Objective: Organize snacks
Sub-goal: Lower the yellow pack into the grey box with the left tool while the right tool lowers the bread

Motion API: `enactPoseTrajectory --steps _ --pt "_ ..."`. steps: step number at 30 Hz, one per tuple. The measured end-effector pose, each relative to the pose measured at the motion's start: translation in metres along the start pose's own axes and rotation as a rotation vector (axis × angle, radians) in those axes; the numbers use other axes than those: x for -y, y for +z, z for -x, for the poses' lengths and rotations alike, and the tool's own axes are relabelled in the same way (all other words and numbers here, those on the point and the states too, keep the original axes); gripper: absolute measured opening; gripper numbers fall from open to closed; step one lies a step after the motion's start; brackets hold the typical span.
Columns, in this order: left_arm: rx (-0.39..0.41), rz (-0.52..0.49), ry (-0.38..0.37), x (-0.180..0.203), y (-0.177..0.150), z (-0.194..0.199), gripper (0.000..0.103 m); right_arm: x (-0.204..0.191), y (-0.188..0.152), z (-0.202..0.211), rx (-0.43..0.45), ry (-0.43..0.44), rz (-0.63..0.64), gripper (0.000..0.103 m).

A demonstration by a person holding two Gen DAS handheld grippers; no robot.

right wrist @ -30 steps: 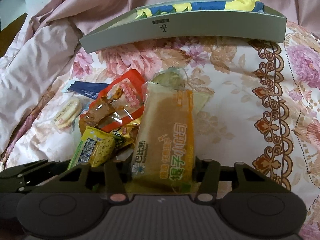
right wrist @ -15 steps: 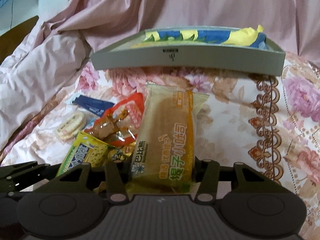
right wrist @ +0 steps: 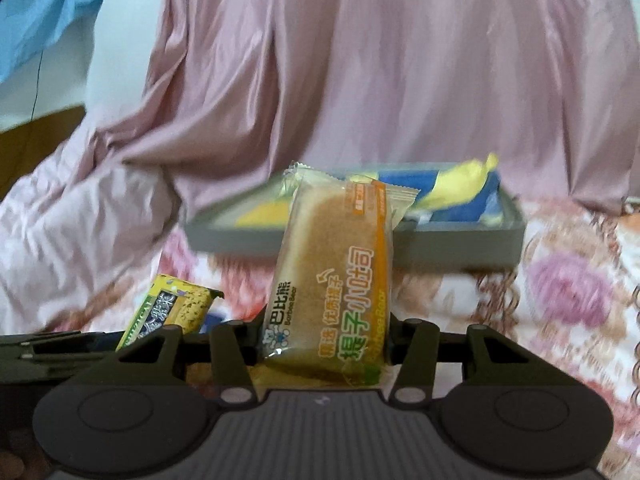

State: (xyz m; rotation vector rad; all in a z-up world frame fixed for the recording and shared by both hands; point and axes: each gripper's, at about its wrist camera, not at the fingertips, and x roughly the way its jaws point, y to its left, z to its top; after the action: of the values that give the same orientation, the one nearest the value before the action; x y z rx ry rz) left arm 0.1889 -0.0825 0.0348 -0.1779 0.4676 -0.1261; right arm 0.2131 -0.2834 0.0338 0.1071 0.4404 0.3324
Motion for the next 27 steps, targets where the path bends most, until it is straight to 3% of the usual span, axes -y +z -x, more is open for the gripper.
enactPoseTrajectory --steps 8,14,27 --pt "0.089 0.02 -0.006 0.019 0.062 -0.035 0.045 0.022 0.025 -0.011 0.175 -0.084 -0.003 0.054" --pt "0.085 0.042 -0.011 0.034 0.086 -0.074 0.045 0.048 0.043 -0.032 0.242 -0.136 -0.045 0.054" --pt "-0.017 0.223 0.043 0.03 0.083 -0.153 0.045 0.088 0.059 -0.079 0.205 -0.115 -0.164 0.054"
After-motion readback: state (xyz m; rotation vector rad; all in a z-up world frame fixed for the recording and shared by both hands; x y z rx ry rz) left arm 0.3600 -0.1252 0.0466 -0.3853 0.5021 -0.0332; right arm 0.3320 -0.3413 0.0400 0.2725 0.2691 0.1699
